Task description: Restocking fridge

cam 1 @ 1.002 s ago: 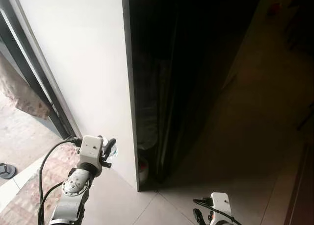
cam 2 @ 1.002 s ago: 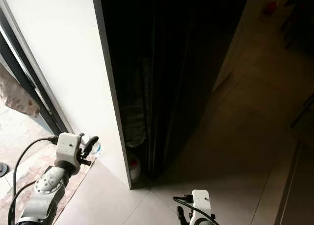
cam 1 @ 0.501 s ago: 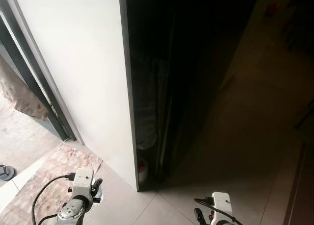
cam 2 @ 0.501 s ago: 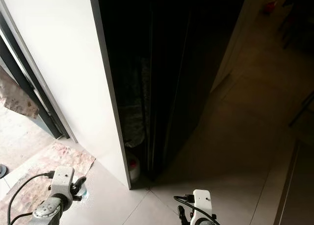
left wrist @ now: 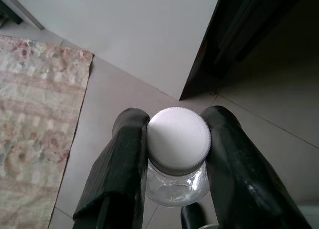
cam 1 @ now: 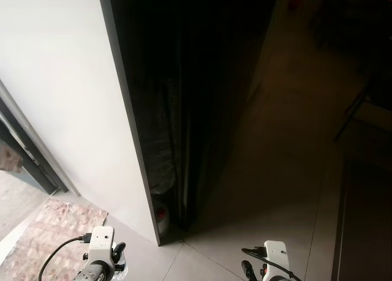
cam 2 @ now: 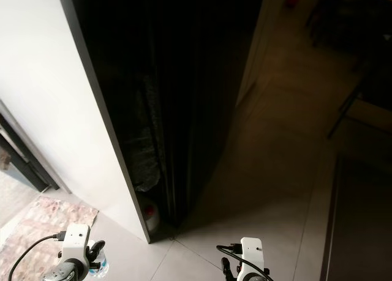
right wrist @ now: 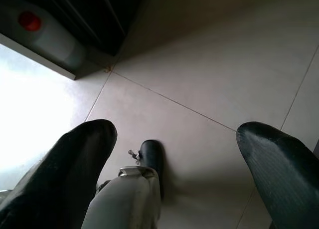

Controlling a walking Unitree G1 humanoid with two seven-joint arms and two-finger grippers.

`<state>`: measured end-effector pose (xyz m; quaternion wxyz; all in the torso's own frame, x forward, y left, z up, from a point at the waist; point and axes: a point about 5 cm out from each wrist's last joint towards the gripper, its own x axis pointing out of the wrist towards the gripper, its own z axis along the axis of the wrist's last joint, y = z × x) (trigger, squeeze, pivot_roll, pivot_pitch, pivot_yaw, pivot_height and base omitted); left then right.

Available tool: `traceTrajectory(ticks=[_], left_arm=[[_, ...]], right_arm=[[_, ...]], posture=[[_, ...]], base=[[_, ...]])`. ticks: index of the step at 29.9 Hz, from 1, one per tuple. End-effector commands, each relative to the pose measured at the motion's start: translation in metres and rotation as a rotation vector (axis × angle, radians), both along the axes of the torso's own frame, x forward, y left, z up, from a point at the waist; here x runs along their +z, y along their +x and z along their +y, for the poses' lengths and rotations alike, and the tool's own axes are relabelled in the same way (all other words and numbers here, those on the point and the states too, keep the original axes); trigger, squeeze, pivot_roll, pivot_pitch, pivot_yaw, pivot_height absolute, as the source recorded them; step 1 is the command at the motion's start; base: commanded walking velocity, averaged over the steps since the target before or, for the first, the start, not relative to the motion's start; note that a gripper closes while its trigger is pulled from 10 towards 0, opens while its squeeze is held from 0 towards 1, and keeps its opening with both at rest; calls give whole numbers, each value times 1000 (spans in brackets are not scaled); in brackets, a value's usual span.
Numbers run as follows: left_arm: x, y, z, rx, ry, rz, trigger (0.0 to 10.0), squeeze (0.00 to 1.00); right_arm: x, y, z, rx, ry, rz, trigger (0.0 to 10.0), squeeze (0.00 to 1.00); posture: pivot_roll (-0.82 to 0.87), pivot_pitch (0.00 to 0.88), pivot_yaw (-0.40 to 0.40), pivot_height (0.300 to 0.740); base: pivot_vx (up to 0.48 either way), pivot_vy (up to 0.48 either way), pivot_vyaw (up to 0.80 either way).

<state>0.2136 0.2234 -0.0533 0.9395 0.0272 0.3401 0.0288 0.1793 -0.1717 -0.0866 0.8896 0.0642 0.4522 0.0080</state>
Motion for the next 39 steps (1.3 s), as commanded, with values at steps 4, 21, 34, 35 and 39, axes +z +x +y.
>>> traceTrajectory(ticks=[4,21,34,35,39], left_arm=[[-4,-6,1,9,9,19,10000,0],[-8,-12,3,44,20,32,10000,0],[-11,-15,-2,62,-1,51,10000,0],[-11,-15,-3,59,-1,51,10000,0],[-11,-14,-3,58,-1,49,10000,0]], right_arm=[[0,-1,-2,-5,-5,6,10000,0],[0,-1,-3,3,-5,0,10000,0],[1,1,-2,14,-7,1,10000,0],[1,1,-2,13,-6,0,10000,0],[1,1,-2,9,-3,-2,10000,0]], posture=[[91,0,-12,740],[103,18,-24,740],[95,35,-24,740],[93,35,-23,740],[91,38,-21,740]], base=[[0,0,-794],[0,0,-277],[0,145,0],[0,315,0],[0,312,0]])
